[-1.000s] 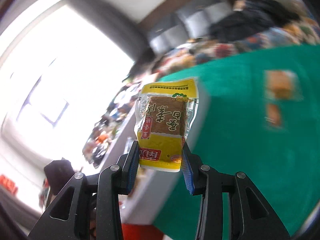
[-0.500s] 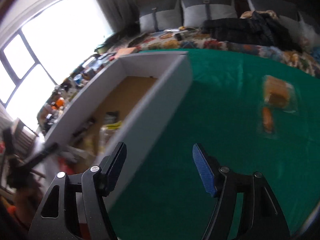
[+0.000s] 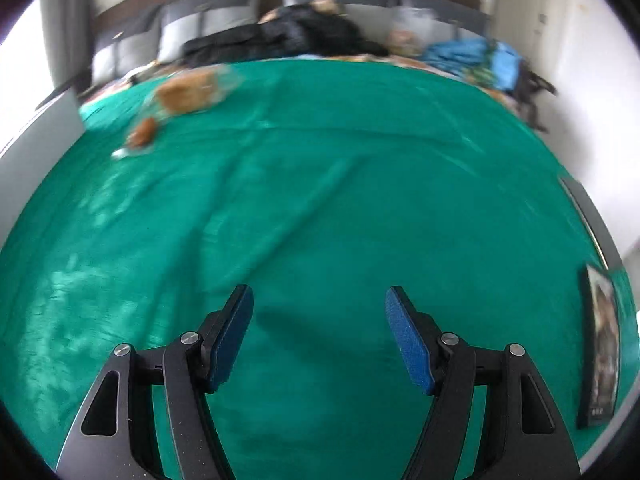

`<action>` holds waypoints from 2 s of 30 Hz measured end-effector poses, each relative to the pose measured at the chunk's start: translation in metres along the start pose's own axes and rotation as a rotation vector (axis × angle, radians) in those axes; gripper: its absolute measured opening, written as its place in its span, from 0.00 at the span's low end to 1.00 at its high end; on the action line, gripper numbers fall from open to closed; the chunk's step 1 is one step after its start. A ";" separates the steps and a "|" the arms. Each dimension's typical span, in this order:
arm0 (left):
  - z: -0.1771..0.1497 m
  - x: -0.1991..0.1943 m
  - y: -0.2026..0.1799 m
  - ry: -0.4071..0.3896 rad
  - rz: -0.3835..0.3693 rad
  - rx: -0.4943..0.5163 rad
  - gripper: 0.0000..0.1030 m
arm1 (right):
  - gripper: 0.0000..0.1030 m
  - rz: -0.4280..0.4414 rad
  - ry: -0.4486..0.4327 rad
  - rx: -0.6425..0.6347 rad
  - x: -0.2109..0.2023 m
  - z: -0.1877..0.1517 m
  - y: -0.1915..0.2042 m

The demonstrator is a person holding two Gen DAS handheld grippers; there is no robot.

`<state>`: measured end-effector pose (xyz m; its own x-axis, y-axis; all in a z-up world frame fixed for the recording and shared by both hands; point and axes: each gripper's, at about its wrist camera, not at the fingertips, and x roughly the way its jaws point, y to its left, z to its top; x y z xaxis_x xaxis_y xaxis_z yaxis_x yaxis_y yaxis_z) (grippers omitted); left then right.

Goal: Organize snacks
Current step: 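Move both open tools back over the green cloth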

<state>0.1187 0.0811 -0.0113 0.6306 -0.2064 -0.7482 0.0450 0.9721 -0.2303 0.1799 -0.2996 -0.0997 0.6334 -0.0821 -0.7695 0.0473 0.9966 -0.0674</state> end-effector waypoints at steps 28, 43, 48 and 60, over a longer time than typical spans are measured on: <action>-0.003 0.126 -0.050 0.075 0.146 0.173 1.00 | 0.82 0.003 0.018 0.032 -0.010 0.001 -0.009; -0.003 0.126 -0.050 0.075 0.147 0.173 1.00 | 0.83 -0.002 0.020 0.034 -0.010 -0.002 -0.011; -0.003 0.126 -0.050 0.075 0.147 0.173 1.00 | 0.83 -0.002 0.021 0.034 -0.010 -0.003 -0.012; 0.009 0.135 -0.053 0.145 0.136 0.184 1.00 | 0.84 -0.002 0.022 0.035 -0.011 -0.003 -0.012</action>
<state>0.2088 0.0024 -0.0941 0.5239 -0.0733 -0.8486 0.1159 0.9932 -0.0143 0.1702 -0.3104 -0.0926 0.6162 -0.0842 -0.7831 0.0760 0.9960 -0.0474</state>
